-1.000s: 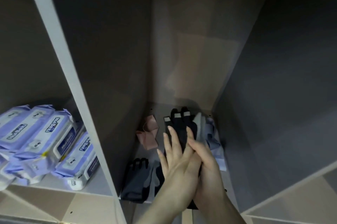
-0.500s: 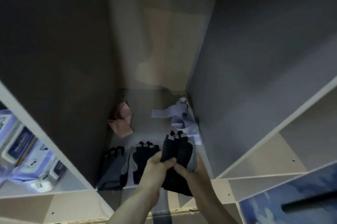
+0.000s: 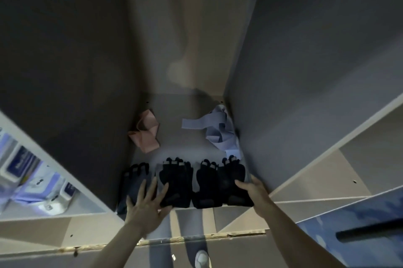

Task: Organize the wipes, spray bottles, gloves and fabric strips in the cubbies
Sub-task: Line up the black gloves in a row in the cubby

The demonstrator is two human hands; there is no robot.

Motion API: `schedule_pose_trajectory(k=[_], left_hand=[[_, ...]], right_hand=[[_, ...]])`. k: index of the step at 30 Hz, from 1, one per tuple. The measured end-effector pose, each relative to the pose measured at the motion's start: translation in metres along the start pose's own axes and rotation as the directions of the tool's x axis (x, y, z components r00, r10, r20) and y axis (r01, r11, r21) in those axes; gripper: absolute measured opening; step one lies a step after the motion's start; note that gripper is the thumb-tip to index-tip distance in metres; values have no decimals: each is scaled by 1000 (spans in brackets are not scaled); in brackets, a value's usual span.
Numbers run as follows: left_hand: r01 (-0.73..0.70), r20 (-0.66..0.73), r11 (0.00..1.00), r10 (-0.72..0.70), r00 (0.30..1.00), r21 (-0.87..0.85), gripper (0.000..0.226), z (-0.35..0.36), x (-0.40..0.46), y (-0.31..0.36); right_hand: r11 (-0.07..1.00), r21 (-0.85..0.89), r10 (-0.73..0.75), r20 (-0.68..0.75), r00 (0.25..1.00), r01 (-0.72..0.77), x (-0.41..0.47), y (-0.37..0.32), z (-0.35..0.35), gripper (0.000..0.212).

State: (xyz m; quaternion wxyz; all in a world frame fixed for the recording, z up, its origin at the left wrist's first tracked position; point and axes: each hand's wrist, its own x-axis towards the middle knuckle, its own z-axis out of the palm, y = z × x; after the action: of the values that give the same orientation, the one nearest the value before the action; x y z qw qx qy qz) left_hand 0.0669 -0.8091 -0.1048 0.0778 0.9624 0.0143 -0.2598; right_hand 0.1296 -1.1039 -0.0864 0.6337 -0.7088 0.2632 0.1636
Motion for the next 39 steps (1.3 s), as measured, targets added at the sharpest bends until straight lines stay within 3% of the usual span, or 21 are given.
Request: schedule_pose_trajectory(k=[2, 4, 6, 8, 10, 11, 13, 14, 16, 19, 22, 29, 34, 36, 37, 39], left_hand=[[0, -8, 1000, -1, 1000, -11, 96, 4, -1, -2], [11, -6, 1000, -11, 1000, -16, 78, 4, 0, -3], [5, -21, 999, -6, 1000, -32, 65, 3, 1, -2], [14, -1, 1000, -14, 1000, -27, 64, 2, 1, -1], [16, 5, 1000, -16, 1000, -27, 64, 2, 3, -1], [17, 4, 1000, -17, 1000, -24, 65, 2, 2, -1], [6, -12, 1000, -6, 1000, -9, 71, 1, 2, -2], [-8, -25, 1000, 7, 1000, -10, 81, 1, 2, -3], [-63, -79, 998, 64, 995, 14, 104, 3, 3, -4], [-47, -66, 994, 54, 996, 96, 77, 15, 7, -8], [-54, -84, 994, 62, 995, 98, 64, 33, 15, -11], [-129, -43, 991, 131, 990, 34, 121, 9, 7, -4], [-122, -47, 992, 123, 991, 17, 124, 7, 6, -8], [-115, -26, 993, 115, 993, 0, 125, 4, 5, -5], [-113, -14, 994, 113, 994, 0, 125, 1, 3, -4], [-119, -3, 993, 119, 993, 1, 121, -2, 2, -4]], right_hand=[[998, -54, -16, -28, 999, 14, 1, 0, 3, 33], [986, -150, -80, -64, 995, 70, 0, -2, 6, 29], [918, -355, -233, -123, 965, 177, 1, 1, 10, 44], [743, -616, -415, -117, 902, 262, -4, 6, 17, 67], [444, -844, -604, -32, 797, 302, -11, 10, 22, 81], [319, -892, -654, 37, 756, 319, -13, 13, 24, 80], [192, -903, -659, 172, 733, 384, -14, 20, 24, 58], [178, -897, -637, 208, 742, 405, -13, 26, 24, 48], [152, -918, -531, 238, 814, 367, -9, 42, 19, 48], [54, -947, -446, 261, 856, 317, -3, 61, 13, 57], [64, -952, -430, 243, 870, 298, -4, 63, 15, 57], [48, -961, -357, 240, 903, 274, -3, 57, 17, 61], [18, -956, -391, 263, 882, 293, -3, 48, 20, 94], [42, -957, -300, 263, 917, 289, -5, 44, 20, 99], [69, -957, -254, 256, 933, 281, -8, 40, 21, 94], [97, -949, -360, 248, 899, 300, -10, 24, 24, 74]])
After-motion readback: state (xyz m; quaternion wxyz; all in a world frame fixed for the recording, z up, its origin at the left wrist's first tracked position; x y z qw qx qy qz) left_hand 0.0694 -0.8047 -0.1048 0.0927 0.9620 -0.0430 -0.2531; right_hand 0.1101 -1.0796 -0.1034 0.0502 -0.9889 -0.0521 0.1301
